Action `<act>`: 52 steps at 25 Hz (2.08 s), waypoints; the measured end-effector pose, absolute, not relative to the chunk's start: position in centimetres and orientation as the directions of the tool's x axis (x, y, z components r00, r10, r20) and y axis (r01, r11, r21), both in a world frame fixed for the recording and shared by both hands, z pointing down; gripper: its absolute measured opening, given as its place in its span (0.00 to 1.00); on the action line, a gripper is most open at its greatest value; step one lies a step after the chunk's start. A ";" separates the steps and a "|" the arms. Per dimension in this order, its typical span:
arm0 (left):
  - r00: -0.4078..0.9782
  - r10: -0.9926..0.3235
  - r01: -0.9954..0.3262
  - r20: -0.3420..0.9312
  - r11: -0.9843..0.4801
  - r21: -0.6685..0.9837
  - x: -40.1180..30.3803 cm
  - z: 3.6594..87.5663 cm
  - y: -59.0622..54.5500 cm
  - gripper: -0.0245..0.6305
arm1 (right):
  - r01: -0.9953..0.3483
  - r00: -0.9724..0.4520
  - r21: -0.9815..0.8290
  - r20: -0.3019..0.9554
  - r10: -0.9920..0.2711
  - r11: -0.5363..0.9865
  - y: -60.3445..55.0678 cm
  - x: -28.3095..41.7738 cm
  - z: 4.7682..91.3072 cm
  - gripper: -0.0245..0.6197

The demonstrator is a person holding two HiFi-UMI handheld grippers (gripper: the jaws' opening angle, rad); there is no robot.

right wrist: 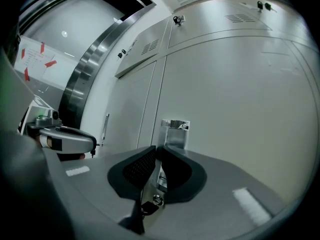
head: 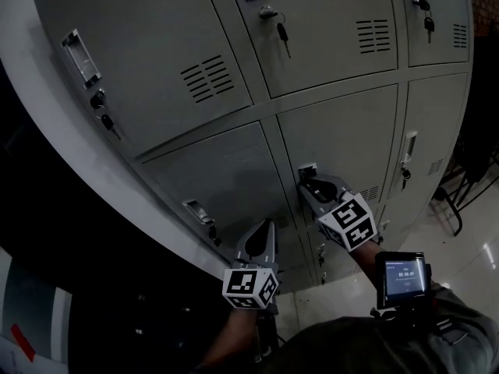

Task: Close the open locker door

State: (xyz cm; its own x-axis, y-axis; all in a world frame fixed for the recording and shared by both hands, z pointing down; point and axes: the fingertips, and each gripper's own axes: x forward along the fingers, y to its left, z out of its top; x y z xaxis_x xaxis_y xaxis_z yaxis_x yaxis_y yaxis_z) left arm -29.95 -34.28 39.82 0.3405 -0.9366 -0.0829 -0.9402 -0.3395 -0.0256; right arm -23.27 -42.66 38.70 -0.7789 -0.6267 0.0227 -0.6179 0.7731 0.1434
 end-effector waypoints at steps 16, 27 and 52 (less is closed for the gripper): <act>0.348 -0.934 -0.938 -0.077 -0.347 -0.022 -29.5 39.9 -34.1 0.04 | -0.602 -0.794 0.131 0.012 -0.608 0.788 -42.4 -23.4 38.8 0.13; 0.345 -0.936 -0.939 -0.078 -0.343 -0.032 -29.0 39.6 -33.7 0.04 | -0.587 -0.807 0.110 -0.001 -0.590 0.802 -42.0 -23.1 38.8 0.13; 0.331 -0.941 -0.943 -0.074 -0.329 -0.040 -28.7 39.7 -33.4 0.04 | -0.587 -0.809 0.103 -0.065 -0.583 0.803 -41.7 -22.6 38.7 0.08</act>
